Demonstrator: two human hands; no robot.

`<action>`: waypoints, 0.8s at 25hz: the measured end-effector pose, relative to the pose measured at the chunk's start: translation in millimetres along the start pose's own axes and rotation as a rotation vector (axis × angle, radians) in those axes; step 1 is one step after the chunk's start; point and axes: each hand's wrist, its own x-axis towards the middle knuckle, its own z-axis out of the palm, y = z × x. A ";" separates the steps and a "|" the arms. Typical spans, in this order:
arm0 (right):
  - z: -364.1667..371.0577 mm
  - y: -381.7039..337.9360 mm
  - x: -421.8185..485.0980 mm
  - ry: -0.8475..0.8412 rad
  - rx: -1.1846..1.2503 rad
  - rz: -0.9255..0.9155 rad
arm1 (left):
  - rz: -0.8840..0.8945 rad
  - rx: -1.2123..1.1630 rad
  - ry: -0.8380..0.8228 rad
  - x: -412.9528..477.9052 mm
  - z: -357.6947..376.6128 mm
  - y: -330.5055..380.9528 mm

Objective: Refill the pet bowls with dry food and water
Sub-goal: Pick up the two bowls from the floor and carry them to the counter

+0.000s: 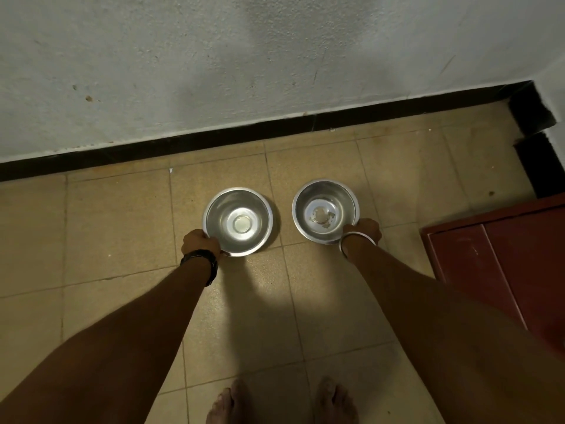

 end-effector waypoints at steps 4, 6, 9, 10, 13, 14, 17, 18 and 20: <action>-51.5 -26.9 -47.2 -0.024 0.035 -0.035 | 0.030 -0.051 -0.003 -96.8 -61.2 58.2; -88.9 -44.3 -80.6 -0.036 0.027 -0.068 | 0.043 -0.072 -0.018 -143.3 -96.3 83.6; -159.0 -77.0 -139.1 -0.059 0.051 -0.130 | 0.066 -0.127 -0.020 -221.5 -154.0 121.2; -181.8 -88.3 -159.5 -0.077 0.061 -0.141 | 0.076 -0.150 -0.014 -247.9 -172.4 132.5; -246.2 -114.6 -212.8 -0.099 0.133 -0.175 | 0.115 -0.171 -0.003 -329.0 -232.2 168.2; -263.2 -119.1 -222.3 -0.097 0.189 -0.178 | 0.124 -0.181 -0.002 -353.8 -251.5 178.7; -343.2 -157.5 -299.9 -0.076 0.326 -0.203 | 0.148 -0.222 -0.005 -429.9 -307.3 208.1; -373.7 -173.7 -331.6 -0.069 0.355 -0.210 | 0.158 -0.237 -0.005 -455.4 -323.6 217.6; -422.6 -197.2 -373.8 -0.069 0.415 -0.213 | 0.178 -0.284 0.003 -500.4 -354.0 236.4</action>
